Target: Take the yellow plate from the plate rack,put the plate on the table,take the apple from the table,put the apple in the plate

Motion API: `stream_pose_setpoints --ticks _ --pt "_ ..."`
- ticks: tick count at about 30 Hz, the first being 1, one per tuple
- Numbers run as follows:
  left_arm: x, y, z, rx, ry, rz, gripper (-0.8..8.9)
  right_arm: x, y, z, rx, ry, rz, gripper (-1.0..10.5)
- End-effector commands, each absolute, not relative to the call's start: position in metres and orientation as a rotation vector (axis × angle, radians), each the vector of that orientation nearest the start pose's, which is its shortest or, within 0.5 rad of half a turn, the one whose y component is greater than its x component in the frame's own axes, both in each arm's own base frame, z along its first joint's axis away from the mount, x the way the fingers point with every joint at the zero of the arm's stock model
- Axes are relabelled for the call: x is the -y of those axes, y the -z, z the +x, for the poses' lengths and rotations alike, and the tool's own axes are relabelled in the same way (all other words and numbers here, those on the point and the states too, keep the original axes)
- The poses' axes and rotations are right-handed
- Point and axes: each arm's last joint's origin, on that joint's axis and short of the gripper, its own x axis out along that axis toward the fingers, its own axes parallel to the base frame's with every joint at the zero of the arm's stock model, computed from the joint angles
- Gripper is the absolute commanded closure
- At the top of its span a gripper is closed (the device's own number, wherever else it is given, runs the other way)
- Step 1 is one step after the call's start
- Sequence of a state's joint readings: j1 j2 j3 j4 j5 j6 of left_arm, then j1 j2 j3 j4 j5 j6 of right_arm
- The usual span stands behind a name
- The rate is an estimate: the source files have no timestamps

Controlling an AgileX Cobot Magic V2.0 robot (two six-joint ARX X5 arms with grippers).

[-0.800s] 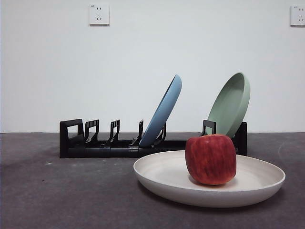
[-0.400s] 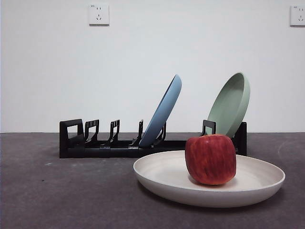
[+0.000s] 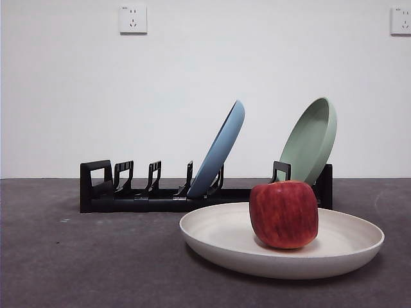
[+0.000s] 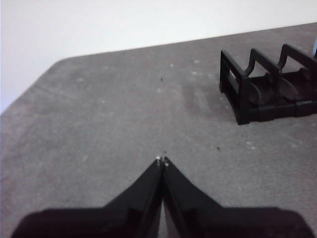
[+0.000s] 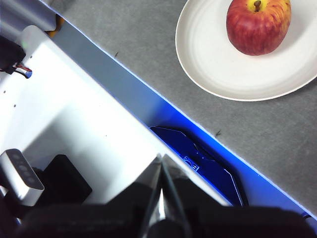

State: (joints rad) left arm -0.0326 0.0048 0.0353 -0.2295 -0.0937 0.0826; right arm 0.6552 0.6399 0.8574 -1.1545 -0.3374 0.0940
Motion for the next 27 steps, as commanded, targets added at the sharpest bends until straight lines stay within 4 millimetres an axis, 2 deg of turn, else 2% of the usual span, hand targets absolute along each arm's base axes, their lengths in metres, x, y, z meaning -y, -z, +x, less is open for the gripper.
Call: stream_pose_setpoints --ticks 1,22,24,27 --pt "0.0 -0.149 0.094 -0.208 -0.057 0.032 8.16 -0.063 -0.296 0.066 -0.999 -0.868 -0.071 9.5" --pt "0.001 -0.149 0.094 -0.21 -0.044 0.021 8.16 -0.062 -0.296 0.065 -0.979 -0.881 -0.1 9.5" --pt "0.001 -0.149 0.094 -0.21 -0.043 0.021 8.16 -0.055 -0.299 0.063 -0.929 -0.862 -0.104 9.5" --pt "0.001 -0.149 0.094 -0.21 -0.044 0.021 8.16 -0.042 -0.306 0.058 -0.762 -0.812 -0.093 9.5"
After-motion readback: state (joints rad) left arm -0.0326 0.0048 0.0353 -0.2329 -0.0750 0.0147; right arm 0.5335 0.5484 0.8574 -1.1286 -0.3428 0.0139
